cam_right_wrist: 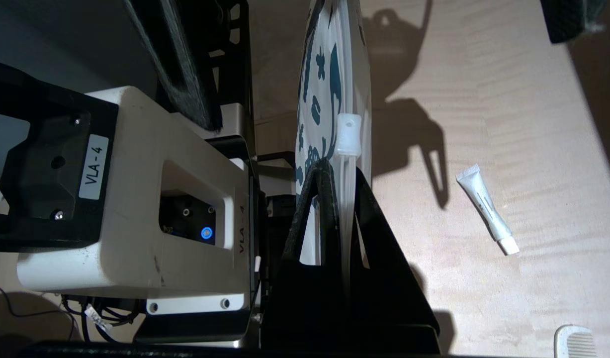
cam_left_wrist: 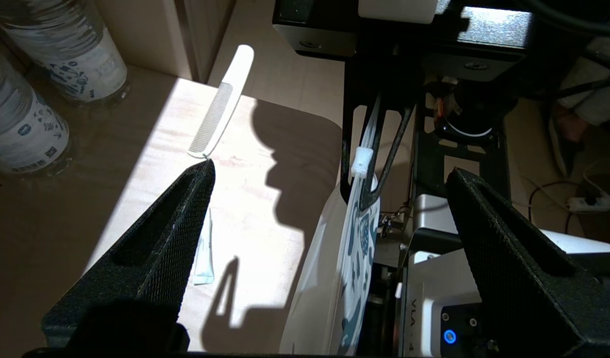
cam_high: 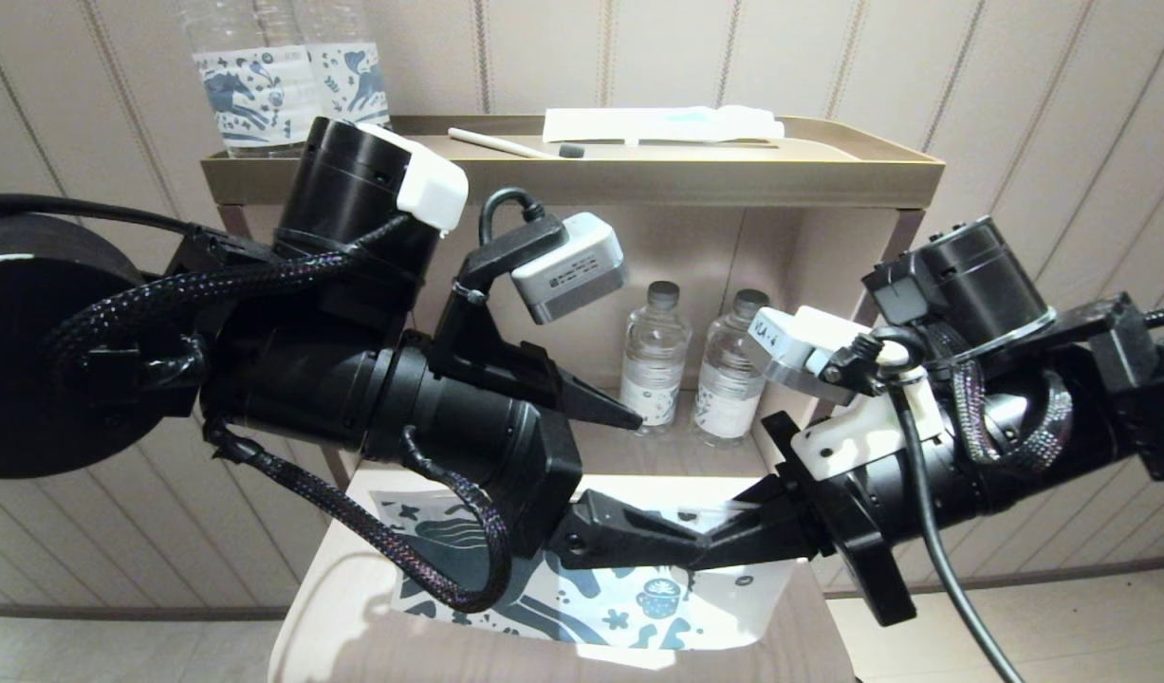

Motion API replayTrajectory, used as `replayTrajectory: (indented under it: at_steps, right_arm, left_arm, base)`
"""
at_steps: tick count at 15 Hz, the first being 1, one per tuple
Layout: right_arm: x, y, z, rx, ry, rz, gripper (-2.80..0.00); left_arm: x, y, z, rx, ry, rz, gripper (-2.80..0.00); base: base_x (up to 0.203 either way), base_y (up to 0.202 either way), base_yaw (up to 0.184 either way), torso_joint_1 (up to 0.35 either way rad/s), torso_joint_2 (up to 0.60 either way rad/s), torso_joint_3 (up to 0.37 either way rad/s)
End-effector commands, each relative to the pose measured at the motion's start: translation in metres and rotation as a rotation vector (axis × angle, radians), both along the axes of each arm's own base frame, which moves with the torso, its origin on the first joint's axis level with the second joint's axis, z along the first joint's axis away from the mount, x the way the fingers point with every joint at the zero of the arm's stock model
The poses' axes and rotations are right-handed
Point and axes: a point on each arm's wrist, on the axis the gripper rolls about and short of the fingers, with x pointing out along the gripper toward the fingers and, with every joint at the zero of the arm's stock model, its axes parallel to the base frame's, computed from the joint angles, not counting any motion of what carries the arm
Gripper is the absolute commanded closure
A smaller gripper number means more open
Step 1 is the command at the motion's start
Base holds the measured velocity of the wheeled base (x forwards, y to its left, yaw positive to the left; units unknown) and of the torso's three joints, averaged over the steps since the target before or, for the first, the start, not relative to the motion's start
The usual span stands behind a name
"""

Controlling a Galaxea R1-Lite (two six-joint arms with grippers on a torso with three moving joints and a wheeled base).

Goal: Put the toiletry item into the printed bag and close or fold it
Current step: Open the storage bag

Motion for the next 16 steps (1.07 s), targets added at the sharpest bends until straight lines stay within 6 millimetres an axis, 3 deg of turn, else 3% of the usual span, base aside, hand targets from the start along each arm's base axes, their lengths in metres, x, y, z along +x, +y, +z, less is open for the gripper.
replayTrajectory:
  at_steps: [1,5,14,15,16]
  right_arm:
    - [0.0003,0.0005,0.0001,0.012,0.003,0.008,0.00]
    - [0.0014,0.0008,-0.0011,0.018,0.004,0.011,0.00]
    - [0.0012,0.0007,-0.0003,0.020,0.000,0.012,0.00]
    - [0.0012,0.0007,-0.0003,0.020,0.000,0.012,0.00]
    - [0.0009,0.0005,0.0001,0.021,-0.002,0.012,0.00]
  left_arm:
    - [0.0023,-0.0055,-0.0058,0.008,0.021,-0.008,-2.80]
    - [0.0041,-0.0139,-0.0111,-0.023,0.028,-0.017,-2.80]
    - [0.0015,-0.0131,-0.0116,-0.020,0.024,-0.023,-2.80]
    - [0.0001,-0.0127,-0.0127,-0.016,0.023,-0.026,0.00]
    - [-0.0008,-0.0133,-0.0127,-0.016,0.022,-0.029,0.00]
  base:
    - [0.000,0.000,0.000,0.000,0.00,0.000]
    - [0.000,0.000,0.000,0.000,0.00,0.000]
    - [0.000,0.000,0.000,0.000,0.00,0.000]
    - [0.000,0.000,0.000,0.000,0.00,0.000]
    - [0.000,0.000,0.000,0.000,0.00,0.000]
